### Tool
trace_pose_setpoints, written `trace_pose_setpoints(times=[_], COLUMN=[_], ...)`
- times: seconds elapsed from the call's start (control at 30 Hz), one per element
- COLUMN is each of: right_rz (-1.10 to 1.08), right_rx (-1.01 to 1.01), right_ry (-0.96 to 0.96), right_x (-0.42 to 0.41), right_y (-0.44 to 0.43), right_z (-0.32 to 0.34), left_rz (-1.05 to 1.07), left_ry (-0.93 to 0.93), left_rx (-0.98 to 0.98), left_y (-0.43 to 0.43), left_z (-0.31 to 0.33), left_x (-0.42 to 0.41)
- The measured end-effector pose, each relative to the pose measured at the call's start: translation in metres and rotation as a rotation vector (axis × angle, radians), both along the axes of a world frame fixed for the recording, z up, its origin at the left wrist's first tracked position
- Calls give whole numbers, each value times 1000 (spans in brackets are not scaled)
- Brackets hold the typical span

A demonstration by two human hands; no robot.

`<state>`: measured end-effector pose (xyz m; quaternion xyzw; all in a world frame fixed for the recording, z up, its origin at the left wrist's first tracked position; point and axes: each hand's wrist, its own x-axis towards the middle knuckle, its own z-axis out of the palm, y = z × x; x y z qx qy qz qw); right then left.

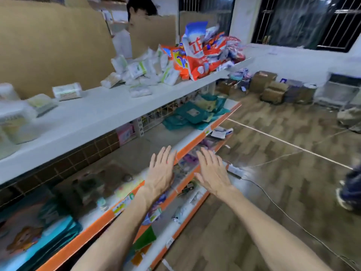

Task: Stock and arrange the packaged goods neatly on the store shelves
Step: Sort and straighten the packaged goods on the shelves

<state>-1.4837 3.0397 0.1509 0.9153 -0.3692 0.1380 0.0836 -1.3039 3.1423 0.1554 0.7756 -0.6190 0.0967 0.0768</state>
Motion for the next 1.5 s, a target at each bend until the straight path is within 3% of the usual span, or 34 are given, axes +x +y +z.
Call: trace_pose_setpoints(times=[0.27, 0.57, 0.87, 1.2, 1.5], right_rz=[-140, -57, -42, -14, 93], right_rx=[52, 100, 171, 128, 143], right_ry=[1, -24, 12, 60, 36], right_x=[-83, -93, -74, -18, 36], right_y=[-136, -217, -316, -477, -553], right_z=[-10, -23, -56, -35, -29], left_rz=[-71, -33, -2, 41, 189], left_ry=[-7, 119, 137, 188, 230], left_rx=[32, 27, 77, 14, 67], left_y=[-138, -233, -337, -516, -559], left_z=[-8, -22, -51, -46, -46], left_x=[-82, -104, -90, -55, -5])
